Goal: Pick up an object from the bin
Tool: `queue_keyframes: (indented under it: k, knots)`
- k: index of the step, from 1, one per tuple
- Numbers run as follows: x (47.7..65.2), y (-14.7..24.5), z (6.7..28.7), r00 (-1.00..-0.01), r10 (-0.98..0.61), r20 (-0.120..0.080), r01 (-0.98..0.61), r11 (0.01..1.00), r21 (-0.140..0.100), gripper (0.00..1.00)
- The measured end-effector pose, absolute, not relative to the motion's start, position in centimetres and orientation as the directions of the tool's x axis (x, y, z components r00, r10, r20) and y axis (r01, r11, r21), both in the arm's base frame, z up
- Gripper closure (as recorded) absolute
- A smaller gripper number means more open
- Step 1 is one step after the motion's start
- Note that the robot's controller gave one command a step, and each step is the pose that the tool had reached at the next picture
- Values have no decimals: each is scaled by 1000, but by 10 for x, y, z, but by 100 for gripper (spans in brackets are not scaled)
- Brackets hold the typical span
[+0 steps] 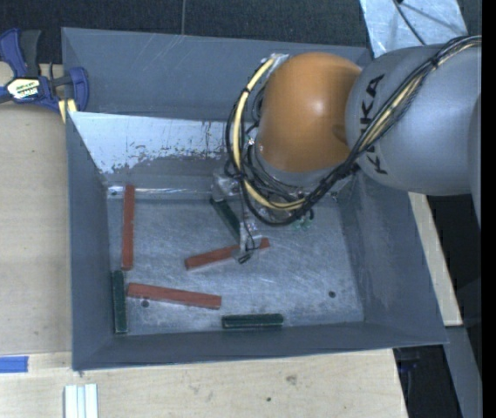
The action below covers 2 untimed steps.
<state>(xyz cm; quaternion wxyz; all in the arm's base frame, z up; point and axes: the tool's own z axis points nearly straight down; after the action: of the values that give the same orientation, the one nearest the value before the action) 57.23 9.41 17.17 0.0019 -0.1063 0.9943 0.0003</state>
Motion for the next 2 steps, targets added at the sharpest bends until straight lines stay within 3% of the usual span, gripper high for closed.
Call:
queue_keyframes:
  k: [1,2]
  knots:
    - [551,94,74,-889,-459,4,-459,889,1,0]
    - [553,94,77,-890,-456,-4,-456,890,0,100]
